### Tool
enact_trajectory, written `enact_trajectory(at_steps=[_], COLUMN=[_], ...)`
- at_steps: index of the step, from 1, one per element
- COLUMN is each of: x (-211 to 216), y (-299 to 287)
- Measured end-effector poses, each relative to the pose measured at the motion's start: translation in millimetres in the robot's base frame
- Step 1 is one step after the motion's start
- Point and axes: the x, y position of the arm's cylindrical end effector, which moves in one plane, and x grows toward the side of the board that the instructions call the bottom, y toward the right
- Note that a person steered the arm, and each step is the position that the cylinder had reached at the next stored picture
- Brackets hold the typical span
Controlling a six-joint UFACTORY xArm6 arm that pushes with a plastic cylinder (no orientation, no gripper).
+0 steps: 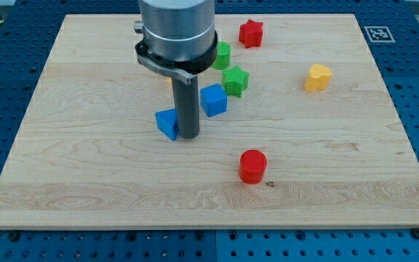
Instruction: Move the triangle below the hexagon
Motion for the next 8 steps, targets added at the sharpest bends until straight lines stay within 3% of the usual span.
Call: enact_trajectory(at_steps=[1,2,3,8], x=[46,48,-15,-58], y=[-7,-34,-33,-32])
